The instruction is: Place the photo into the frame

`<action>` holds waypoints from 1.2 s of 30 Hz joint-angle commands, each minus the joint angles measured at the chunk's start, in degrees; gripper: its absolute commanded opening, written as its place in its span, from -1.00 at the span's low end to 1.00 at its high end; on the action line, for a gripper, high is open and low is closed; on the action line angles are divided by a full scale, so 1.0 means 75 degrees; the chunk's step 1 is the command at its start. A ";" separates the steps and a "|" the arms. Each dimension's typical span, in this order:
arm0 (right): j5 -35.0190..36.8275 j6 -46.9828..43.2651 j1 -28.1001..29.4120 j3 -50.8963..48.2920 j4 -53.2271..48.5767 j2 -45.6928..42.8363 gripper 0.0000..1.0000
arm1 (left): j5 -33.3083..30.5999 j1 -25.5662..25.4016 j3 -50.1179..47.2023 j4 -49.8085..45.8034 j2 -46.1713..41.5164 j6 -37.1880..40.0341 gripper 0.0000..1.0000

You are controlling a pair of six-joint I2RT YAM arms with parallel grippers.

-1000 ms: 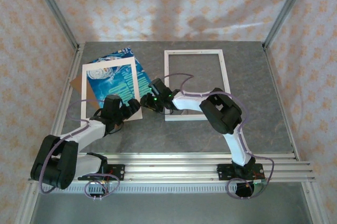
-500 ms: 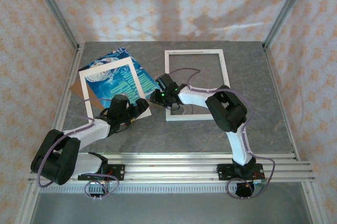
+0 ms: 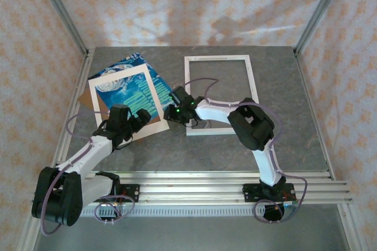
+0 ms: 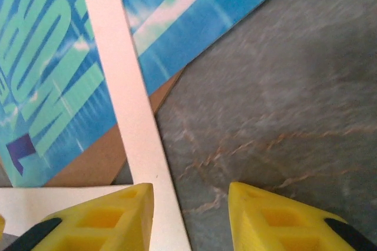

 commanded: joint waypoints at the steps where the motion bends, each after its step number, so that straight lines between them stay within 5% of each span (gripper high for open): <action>1: -0.0008 -0.0135 0.0243 0.0221 -0.0636 -0.0008 -0.19 | -0.0089 0.0068 -0.0165 -0.0166 0.0157 0.0237 1.00; 17: -0.0896 0.0096 0.0294 -0.0136 0.0474 0.0075 -0.23 | 0.0393 0.0048 -0.0704 0.0749 0.0673 -0.0179 1.00; 26: -0.2035 0.1118 -0.0299 -0.1385 0.3976 -0.0622 -0.21 | 0.0366 0.0053 -0.0762 0.0702 0.0637 -0.0161 1.00; 32: -0.3005 0.2430 -0.0445 -0.1456 0.6485 0.0065 -0.24 | 0.0423 0.0047 -0.0760 0.0768 0.0712 -0.0179 1.00; 36: -0.2308 0.1918 -0.0561 -0.1529 0.5409 -0.0077 -0.26 | 0.0473 0.0055 -0.0716 0.0671 0.0647 -0.0152 1.00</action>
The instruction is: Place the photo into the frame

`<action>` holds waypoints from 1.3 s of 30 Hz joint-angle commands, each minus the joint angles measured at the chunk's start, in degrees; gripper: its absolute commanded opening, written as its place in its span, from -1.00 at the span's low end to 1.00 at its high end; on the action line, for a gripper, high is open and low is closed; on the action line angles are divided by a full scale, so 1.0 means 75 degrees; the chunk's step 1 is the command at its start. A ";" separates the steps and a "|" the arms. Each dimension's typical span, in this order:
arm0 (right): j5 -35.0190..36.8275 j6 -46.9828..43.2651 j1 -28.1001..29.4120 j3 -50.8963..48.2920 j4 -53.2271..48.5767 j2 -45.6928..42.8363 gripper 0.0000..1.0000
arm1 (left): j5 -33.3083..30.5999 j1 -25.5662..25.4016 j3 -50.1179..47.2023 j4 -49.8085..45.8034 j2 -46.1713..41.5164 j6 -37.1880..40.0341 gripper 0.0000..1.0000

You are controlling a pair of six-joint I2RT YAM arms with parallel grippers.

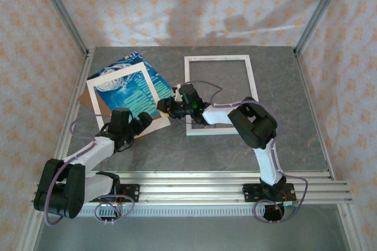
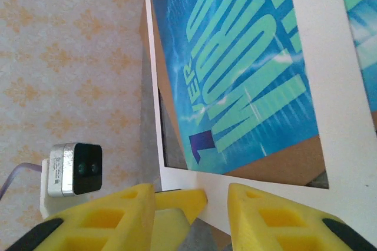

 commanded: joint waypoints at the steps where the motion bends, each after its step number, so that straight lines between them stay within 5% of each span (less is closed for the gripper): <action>1: 0.0530 -0.0503 -0.0088 0.0100 -0.0806 -0.0144 -0.25 | 0.0165 0.0016 -0.0217 -0.0430 0.0094 -0.0102 1.00; 4: 0.1331 -0.1515 -0.0091 0.0619 -0.2697 -0.0362 -0.26 | 0.0455 0.0000 -0.0296 -0.0325 0.0037 -0.0160 0.99; 12: 0.2066 -0.2474 -0.0126 0.1668 -0.4709 -0.0074 -0.25 | 0.0714 -0.0619 -0.0253 -0.0815 -0.0769 -0.0600 1.00; 17: 0.2396 -0.2888 -0.0119 0.2173 -0.5592 0.0205 -0.18 | 0.0144 -0.0143 0.0243 -0.1782 -0.1388 -0.0078 1.00; 28: 0.2767 -0.3669 0.0164 0.3046 -0.6556 0.0773 -0.05 | 0.0243 0.0251 0.0327 -0.1223 -0.0051 0.0256 1.00; 39: 0.2549 -0.4164 0.0295 0.3922 -0.6821 0.1624 -0.07 | 0.0202 0.0256 -0.0001 -0.1130 -0.0129 0.0284 1.00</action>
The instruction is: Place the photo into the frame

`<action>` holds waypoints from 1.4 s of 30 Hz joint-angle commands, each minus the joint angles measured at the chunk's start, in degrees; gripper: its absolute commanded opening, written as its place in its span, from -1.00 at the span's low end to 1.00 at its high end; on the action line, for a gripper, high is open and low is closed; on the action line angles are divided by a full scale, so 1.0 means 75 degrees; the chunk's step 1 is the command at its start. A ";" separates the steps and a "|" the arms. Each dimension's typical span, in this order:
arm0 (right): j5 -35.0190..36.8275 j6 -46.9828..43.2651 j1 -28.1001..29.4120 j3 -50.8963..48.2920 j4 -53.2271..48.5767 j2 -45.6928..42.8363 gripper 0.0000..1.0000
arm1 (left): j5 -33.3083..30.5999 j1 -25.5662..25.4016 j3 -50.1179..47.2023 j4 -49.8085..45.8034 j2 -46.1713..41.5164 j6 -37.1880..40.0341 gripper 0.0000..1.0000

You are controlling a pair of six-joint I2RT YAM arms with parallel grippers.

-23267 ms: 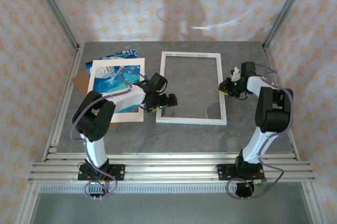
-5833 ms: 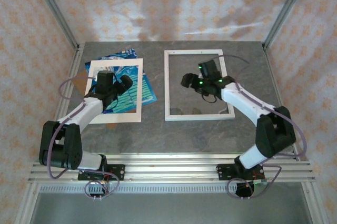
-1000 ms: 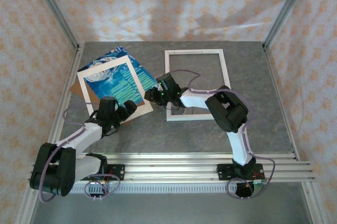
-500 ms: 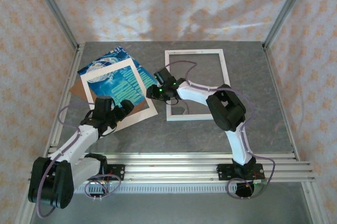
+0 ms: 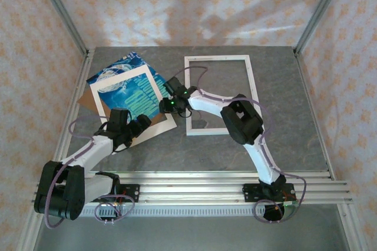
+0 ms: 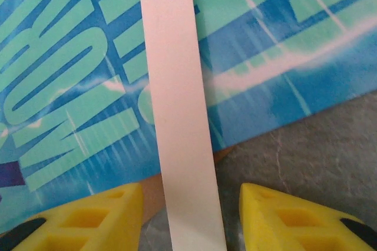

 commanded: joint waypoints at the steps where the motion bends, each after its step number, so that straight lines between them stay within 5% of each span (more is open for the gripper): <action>1: -0.0340 -0.0162 0.0091 -0.0008 -0.0056 0.0227 -0.07 | -0.0065 0.0053 -0.0249 -0.0071 0.0015 0.0183 1.00; 15: -0.3247 0.1544 -0.0551 -0.1659 0.3109 -0.0624 -0.08 | -0.0062 0.0048 -0.0298 0.0113 0.0081 0.0148 1.00; 30: -0.3617 0.2130 -0.0763 -0.2401 0.4078 -0.1382 -0.12 | -0.0092 0.0046 -0.0370 0.0017 -0.0192 0.0090 1.00; 36: -0.3549 0.2154 -0.0763 -0.2422 0.3927 -0.1313 -0.49 | -0.0060 0.0047 -0.0259 -0.0050 -0.0259 0.0095 1.00; 39: -0.3387 0.2084 -0.0763 -0.2395 0.3762 -0.1335 -0.94 | -0.0060 0.0053 0.0032 -0.0282 -0.0419 0.0145 1.00; 42: -0.3310 0.1980 -0.0781 -0.2369 0.3602 -0.1449 -1.00 | -0.0132 0.0055 0.0513 -0.0576 -0.0608 0.0215 1.00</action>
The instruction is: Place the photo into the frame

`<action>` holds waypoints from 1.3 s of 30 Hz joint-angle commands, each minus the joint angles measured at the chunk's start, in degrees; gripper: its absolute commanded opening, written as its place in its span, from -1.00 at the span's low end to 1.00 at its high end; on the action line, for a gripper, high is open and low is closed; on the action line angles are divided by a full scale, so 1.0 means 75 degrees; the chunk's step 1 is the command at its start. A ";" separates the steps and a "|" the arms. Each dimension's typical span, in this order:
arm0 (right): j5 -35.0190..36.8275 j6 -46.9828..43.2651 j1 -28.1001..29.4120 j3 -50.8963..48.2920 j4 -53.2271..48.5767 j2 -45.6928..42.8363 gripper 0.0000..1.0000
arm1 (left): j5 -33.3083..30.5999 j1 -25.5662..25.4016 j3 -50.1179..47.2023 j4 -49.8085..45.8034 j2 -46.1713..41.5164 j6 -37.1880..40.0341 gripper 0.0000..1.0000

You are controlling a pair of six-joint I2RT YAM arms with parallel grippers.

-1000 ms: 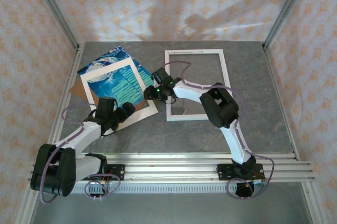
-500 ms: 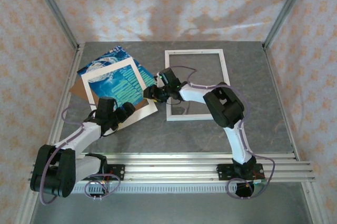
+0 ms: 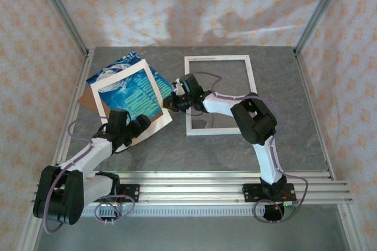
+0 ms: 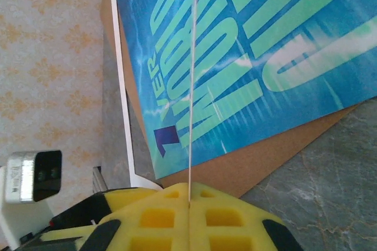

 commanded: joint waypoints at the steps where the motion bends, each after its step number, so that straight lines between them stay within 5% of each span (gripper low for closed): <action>1: 0.0144 -0.0183 -0.0054 -0.0001 -0.0193 -0.0443 -1.00 | -0.0147 0.0047 0.0706 -0.0562 -0.0290 0.0172 1.00; 9: 0.0334 -0.0734 -0.0607 -0.0219 -0.1527 -0.1608 -1.00 | -0.0302 0.0000 0.1755 -0.0600 -0.0325 0.0229 1.00; 17: 0.1207 -0.2443 -0.1375 -0.0523 -0.4304 -0.3230 -1.00 | -0.0577 -0.0572 0.2134 -0.0025 0.0400 0.0092 1.00; 24: 0.1421 -0.3233 -0.2632 -0.1106 -0.5521 -0.4669 -0.94 | -0.0660 -0.1109 0.2558 0.0500 0.1333 -0.0052 1.00; 28: 0.1091 -0.3943 -0.3372 -0.1169 -0.6391 -0.4936 -0.94 | -0.0602 -0.1296 0.2636 0.0832 0.1750 -0.0146 1.00; 39: 0.2715 -0.4375 -0.4499 -0.1511 -0.7234 -0.5149 -1.00 | -0.0362 -0.1362 0.2749 0.0896 0.2184 -0.0122 1.00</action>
